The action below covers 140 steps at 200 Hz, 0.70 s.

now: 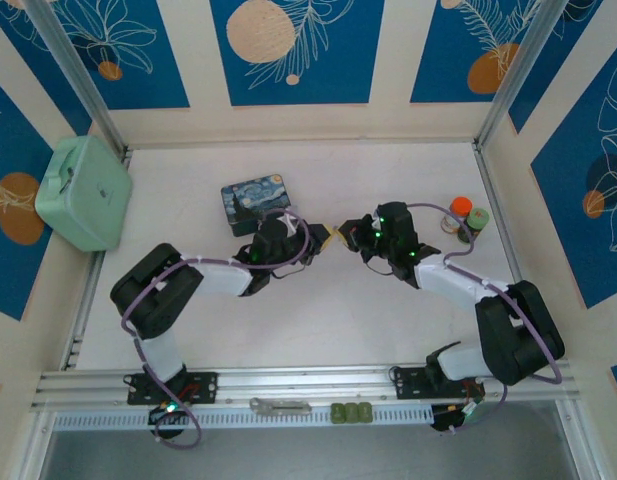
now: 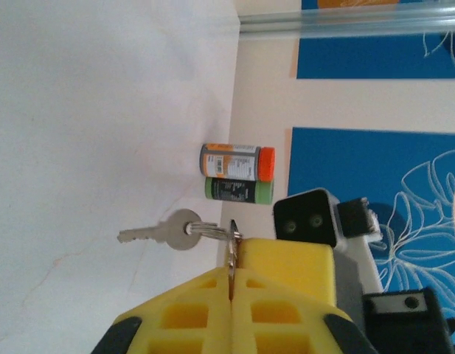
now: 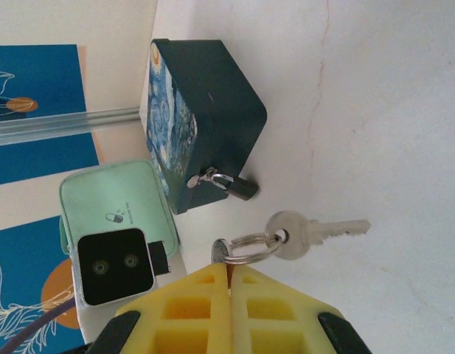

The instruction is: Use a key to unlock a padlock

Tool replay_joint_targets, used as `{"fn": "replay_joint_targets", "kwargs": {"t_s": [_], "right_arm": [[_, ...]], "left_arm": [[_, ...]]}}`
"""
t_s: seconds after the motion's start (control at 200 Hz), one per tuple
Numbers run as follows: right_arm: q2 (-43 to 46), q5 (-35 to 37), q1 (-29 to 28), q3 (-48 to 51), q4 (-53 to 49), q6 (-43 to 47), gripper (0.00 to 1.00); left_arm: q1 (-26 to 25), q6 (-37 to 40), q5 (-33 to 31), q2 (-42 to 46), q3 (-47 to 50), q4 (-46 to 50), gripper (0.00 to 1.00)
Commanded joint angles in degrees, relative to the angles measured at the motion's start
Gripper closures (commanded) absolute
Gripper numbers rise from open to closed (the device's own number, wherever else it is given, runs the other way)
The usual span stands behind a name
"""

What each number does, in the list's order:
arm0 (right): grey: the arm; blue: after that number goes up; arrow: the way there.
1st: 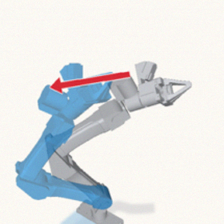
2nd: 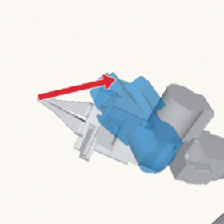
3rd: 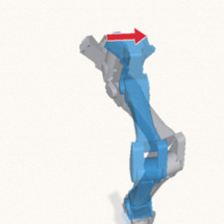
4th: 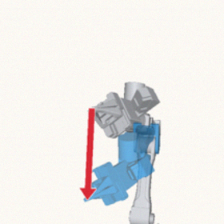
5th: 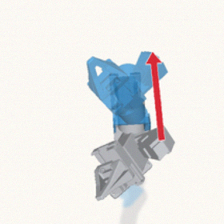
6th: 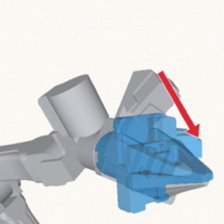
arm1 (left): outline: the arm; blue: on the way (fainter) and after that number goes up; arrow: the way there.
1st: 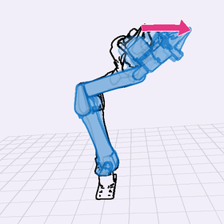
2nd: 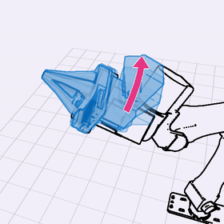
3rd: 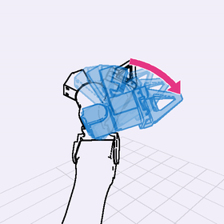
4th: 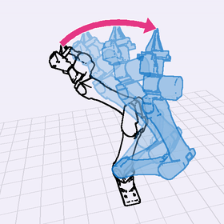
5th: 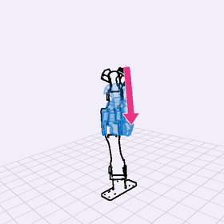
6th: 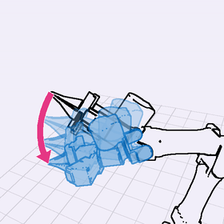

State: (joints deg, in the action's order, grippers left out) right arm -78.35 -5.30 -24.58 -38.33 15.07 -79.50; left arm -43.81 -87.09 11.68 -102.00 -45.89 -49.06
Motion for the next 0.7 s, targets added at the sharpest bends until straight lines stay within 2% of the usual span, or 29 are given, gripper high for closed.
{"fn": "replay_joint_targets", "kwargs": {"t_s": [0.0, 0.055, 0.125, 0.155, 0.28, 0.365, 0.515, 0.625, 0.695], "right_arm": [[-0.59, -1.94, -0.52, 0.71, 0.97, 1.86, 0.99], [0.22, -4.08, 0.32, 0.58, 0.42, 4.23, 0.84], [2.63, -7.80, 2.52, 0.14, -2.62, 10.86, 0.59], [3.44, -9.24, 3.32, -0.66, -5.18, 14.41, 0.56], [5.36, -13.50, 6.73, -7.82, -24.47, 35.22, 0.55], [5.21, -19.66, 9.03, -11.01, -30.66, 44.21, 0.58], [4.99, -35.16, 13.11, -11.29, -28.17, 50.67, 0.61], [3.19, -40.01, 13.15, -11.50, -24.91, 51.99, 0.61], [2.32, -39.37, 13.28, -11.99, -24.00, 52.46, 0.61]], "left_arm": [[-0.36, 0.44, 0.84, -0.49, -1.66, -2.41, 1.00], [0.12, 0.63, 1.35, -0.22, -1.45, -2.03, 1.00], [1.51, 2.19, 3.05, 0.57, -1.39, -0.39, 1.00], [2.42, 3.51, 4.57, 1.05, -1.75, 1.17, 1.00], [5.57, 12.10, 14.53, 2.36, -5.87, 9.94, 1.00], [7.04, 17.27, 22.10, 2.02, -8.95, 14.36, 1.00], [8.74, 21.54, 38.71, -0.84, -14.49, 15.48, 1.00], [9.03, 25.77, 45.10, -0.90, -16.99, 19.09, 1.00], [9.05, 32.02, 47.60, -0.30, -19.69, 28.91, 1.00]]}}
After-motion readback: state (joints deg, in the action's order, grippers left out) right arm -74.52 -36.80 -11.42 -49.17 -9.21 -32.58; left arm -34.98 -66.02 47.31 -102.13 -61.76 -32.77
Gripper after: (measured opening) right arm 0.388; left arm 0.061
